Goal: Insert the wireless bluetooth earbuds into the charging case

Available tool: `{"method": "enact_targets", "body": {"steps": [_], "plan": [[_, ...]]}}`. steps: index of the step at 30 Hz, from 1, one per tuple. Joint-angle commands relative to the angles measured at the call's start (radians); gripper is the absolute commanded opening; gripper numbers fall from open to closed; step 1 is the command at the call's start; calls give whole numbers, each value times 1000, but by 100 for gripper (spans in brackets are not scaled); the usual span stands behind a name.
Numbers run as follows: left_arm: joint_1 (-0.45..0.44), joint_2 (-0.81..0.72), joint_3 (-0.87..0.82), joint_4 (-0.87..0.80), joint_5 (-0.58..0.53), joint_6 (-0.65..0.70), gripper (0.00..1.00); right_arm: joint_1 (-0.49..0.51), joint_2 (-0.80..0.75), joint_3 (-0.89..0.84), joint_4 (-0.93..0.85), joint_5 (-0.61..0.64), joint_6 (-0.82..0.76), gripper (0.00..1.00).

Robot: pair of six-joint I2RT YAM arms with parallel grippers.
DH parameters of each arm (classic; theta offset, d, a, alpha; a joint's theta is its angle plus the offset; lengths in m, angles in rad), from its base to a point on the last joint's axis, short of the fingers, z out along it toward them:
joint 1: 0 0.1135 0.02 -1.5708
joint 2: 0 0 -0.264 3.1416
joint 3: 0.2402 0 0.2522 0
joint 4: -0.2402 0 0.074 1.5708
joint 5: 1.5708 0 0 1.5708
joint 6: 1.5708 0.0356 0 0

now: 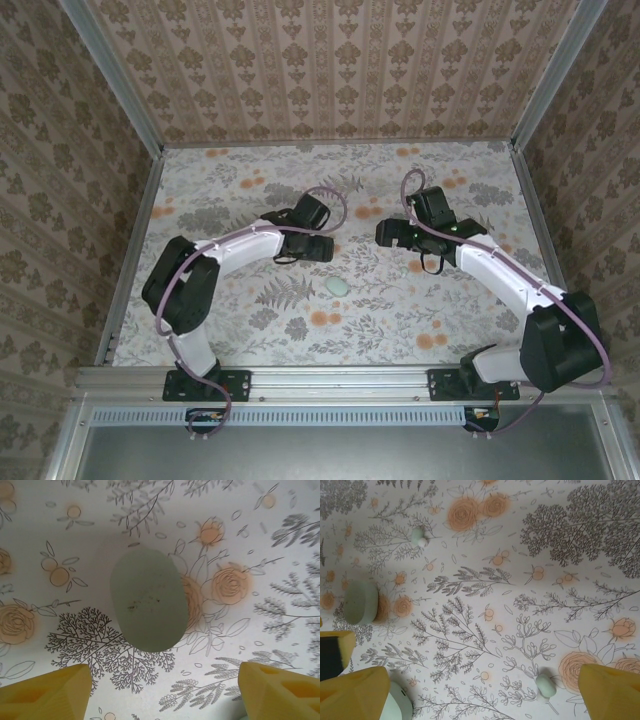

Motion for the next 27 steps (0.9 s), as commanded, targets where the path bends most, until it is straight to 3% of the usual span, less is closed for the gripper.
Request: {"method": "enact_targets", "body": {"steps": [1, 12, 27], "plan": [[6, 37, 50, -26, -1, -34, 77, 5, 17, 38, -53, -30, 29, 97], [25, 136, 107, 37, 13, -14, 71, 4, 73, 81, -80, -29, 46, 97], [51, 150, 54, 78, 6, 73, 54, 1, 121, 128, -92, -88, 91, 96]]}}
